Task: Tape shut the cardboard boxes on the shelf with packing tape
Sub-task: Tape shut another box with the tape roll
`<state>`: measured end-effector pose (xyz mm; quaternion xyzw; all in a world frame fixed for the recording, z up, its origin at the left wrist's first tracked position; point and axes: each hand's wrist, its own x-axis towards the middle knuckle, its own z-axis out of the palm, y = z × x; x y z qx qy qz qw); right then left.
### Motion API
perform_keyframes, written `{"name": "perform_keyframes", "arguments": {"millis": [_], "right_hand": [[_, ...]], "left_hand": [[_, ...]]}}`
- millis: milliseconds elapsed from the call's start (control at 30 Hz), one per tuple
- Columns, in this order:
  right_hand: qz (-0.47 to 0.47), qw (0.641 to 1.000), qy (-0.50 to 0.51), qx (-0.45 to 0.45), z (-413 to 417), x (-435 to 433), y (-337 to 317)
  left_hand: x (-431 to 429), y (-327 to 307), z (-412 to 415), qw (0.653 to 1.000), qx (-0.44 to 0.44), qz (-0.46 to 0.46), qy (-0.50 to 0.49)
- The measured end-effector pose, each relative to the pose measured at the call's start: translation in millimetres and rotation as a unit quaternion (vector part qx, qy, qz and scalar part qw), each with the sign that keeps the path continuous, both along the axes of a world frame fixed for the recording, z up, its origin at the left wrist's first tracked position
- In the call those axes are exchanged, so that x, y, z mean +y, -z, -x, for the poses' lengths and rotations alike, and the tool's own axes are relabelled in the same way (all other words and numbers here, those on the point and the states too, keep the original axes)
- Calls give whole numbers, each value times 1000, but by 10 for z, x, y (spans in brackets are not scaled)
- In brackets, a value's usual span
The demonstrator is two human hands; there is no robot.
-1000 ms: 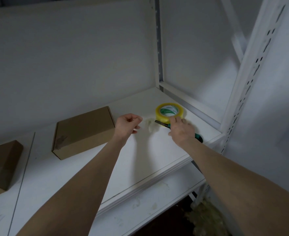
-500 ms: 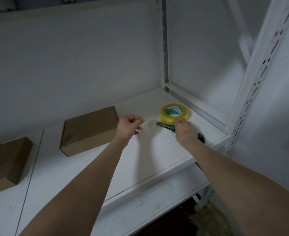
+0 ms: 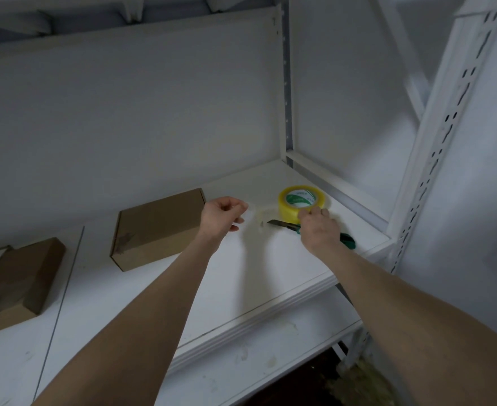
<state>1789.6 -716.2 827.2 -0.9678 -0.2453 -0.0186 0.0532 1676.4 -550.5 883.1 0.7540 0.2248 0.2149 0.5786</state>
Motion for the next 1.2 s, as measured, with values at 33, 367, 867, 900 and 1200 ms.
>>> {"name": "perform_keyframes", "arguments": {"millis": [33,367,867,900,1200], "right_hand": [[-5,1000,-2,-2,12,15,-15],[-363,900,23,239,186,484,-279],[-566,598,41,566,552,1373,-633],[-570,603,41,557,589,1465,-663],[-468,675,-8,570,935,2216,-742]], "left_hand": [[6,-8,8,1000,-2,-2,0],[91,-236,184,999,-13,-31,-16],[1152,-398,861,992,0,29,-122],[1261,-403,915,991,1,37,-130],[1863,-578,1202,994,13,67,-81]]}}
